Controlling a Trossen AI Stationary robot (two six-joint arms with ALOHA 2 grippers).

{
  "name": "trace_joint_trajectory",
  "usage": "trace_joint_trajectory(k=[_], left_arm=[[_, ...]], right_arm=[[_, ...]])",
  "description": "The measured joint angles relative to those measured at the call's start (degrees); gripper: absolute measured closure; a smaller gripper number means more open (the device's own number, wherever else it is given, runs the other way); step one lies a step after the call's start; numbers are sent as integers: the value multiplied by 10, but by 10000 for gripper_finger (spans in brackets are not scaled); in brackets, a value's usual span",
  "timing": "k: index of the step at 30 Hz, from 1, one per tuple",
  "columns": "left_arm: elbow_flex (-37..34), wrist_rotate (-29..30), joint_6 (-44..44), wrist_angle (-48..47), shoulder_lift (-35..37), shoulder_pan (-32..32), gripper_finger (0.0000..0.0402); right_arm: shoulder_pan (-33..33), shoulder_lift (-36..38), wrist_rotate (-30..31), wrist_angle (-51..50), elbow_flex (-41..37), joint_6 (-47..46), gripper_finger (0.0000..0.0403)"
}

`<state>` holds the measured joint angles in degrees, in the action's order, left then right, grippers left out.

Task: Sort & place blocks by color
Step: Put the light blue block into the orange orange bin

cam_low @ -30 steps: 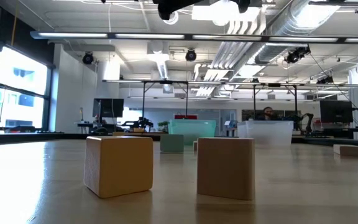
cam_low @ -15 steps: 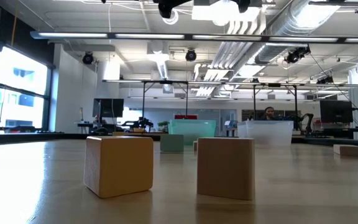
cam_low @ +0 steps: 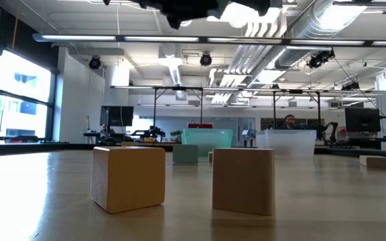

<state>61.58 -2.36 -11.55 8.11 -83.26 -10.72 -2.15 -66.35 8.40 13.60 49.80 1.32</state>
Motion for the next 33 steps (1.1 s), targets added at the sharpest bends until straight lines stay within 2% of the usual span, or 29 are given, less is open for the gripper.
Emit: trace_joint_trajectory(k=[8, 15, 24, 29, 33], left_arm=[[0, 24, 19, -162, 19, 3, 301], [0, 91, 54, -289, 69, 34, 301], [0, 110, 182, -456, 130, 117, 301], [0, 176, 281, -560, 133, 182, 301], [0, 186, 355, -618, 133, 233, 301]], right_arm=[[0, 0, 0, -32, 0, 2, 152], [0, 0, 0, -41, 0, 2, 151], [0, 0, 9, -39, 0, 17, 151], [0, 0, 21, -23, 0, 17, 151], [0, 0, 32, -17, 0, 15, 151]])
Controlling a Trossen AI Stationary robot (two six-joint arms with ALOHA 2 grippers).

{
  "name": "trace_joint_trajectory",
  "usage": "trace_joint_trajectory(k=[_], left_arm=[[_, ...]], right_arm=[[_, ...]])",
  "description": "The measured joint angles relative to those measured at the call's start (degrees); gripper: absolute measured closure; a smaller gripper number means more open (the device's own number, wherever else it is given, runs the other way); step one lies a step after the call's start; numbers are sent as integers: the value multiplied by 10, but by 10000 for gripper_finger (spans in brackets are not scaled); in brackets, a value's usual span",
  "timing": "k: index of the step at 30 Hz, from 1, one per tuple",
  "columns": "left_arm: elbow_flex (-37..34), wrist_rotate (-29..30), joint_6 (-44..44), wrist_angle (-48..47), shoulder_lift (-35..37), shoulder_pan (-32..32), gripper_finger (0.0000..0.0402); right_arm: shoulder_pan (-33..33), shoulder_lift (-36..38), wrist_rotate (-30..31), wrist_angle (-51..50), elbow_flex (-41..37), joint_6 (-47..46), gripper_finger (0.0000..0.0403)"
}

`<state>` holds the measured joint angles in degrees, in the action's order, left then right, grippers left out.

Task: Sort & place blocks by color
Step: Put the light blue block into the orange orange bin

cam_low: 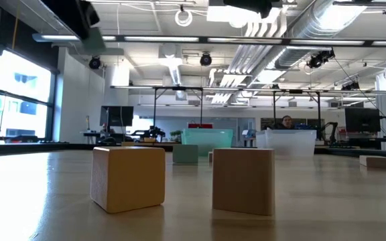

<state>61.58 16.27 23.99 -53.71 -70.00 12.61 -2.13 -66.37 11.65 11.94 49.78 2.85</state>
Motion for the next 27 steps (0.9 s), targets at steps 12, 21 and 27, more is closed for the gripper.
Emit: trace_joint_trajectory(k=[12, 21, 27], left_arm=[[0, 13, 247, -122, 0, 155, 301], [0, 3, 403, -145, 0, 271, 300], [0, 1, 512, -147, -4, 352, 296]], right_arm=[[46, -24, 14, 24, 0, -62, 151], [60, -61, 13, 24, 15, -103, 151], [59, -117, -14, -21, 91, -111, 151]])
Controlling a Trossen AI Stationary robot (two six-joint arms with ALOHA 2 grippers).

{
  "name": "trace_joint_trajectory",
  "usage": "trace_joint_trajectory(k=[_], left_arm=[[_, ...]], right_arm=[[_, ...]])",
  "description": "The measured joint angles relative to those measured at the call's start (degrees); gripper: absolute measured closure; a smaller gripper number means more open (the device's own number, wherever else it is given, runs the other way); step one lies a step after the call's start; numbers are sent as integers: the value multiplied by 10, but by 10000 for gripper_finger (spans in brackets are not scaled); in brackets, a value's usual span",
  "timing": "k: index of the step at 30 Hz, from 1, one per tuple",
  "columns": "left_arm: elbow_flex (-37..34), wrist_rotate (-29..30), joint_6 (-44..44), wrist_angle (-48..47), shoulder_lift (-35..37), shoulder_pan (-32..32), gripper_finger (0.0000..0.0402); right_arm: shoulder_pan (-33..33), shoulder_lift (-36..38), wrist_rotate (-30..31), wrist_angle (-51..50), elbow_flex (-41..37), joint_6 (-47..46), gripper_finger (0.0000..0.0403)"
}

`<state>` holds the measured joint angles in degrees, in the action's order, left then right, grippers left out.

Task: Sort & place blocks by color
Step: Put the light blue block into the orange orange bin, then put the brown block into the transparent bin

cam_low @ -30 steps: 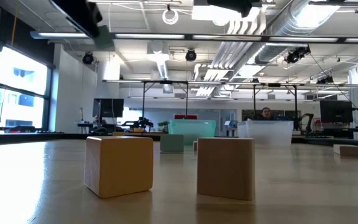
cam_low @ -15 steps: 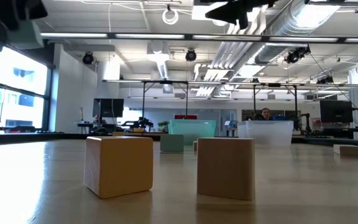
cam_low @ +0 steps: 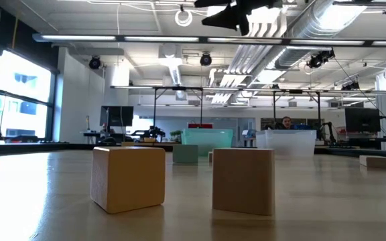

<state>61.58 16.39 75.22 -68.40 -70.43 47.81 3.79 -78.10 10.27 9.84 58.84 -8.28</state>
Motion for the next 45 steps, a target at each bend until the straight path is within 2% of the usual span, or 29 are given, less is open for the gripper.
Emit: trace_joint_trajectory(k=[8, 20, 32, 38, 45], left_arm=[[0, -6, 90, -13, -31, 71, 299], [0, -69, 102, -11, -96, 90, 294], [0, -72, 101, 6, -108, 90, 278], [0, -72, 98, 6, -108, 90, 242], [0, -72, 97, 5, -108, 90, 201]], right_arm=[[-1, -78, 3, -194, 113, -74, 151], [11, -172, 2, -407, 198, -204, 151], [34, -247, -25, -477, 199, -322, 151], [32, -270, -48, -480, 199, -367, 151], [32, -294, -38, -482, 199, -383, 151]])
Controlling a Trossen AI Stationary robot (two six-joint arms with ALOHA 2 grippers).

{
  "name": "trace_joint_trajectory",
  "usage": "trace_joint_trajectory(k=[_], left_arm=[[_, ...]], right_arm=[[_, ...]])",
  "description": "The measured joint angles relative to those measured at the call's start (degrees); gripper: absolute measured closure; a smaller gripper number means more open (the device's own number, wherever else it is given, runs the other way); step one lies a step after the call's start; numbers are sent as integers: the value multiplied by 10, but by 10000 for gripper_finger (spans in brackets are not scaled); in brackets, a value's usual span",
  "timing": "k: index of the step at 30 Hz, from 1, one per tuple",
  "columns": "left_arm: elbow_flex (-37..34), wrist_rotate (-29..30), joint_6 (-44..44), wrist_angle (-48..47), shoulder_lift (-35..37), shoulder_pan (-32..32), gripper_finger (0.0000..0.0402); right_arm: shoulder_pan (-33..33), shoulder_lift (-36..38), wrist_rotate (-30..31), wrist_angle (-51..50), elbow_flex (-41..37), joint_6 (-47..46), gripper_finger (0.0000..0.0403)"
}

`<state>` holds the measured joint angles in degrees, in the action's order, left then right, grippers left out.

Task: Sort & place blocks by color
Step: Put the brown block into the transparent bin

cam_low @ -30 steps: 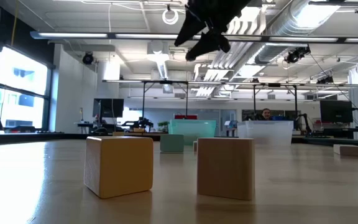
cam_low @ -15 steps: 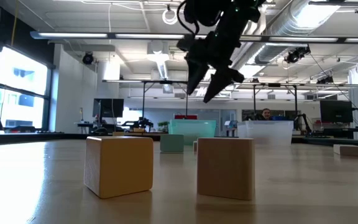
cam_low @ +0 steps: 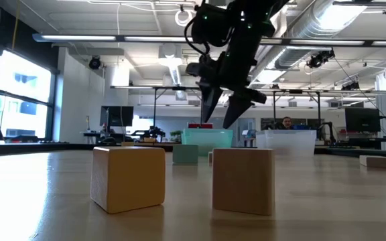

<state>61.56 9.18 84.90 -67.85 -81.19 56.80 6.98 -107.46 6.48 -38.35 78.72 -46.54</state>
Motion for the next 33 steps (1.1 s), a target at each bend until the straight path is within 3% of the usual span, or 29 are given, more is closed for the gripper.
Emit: trace_joint_trajectory(k=[26, 29, 33], left_arm=[[0, 19, -11, 0, 0, 0, 190], [0, 19, -11, 0, 0, 0, 190], [0, 23, -11, 0, 0, 0, 190]], right_arm=[[-4, -98, 11, 13, 1, -45, 152], [-4, -102, 7, 10, 2, -36, 167], [-3, -103, 2, -1, 2, -18, 226]])
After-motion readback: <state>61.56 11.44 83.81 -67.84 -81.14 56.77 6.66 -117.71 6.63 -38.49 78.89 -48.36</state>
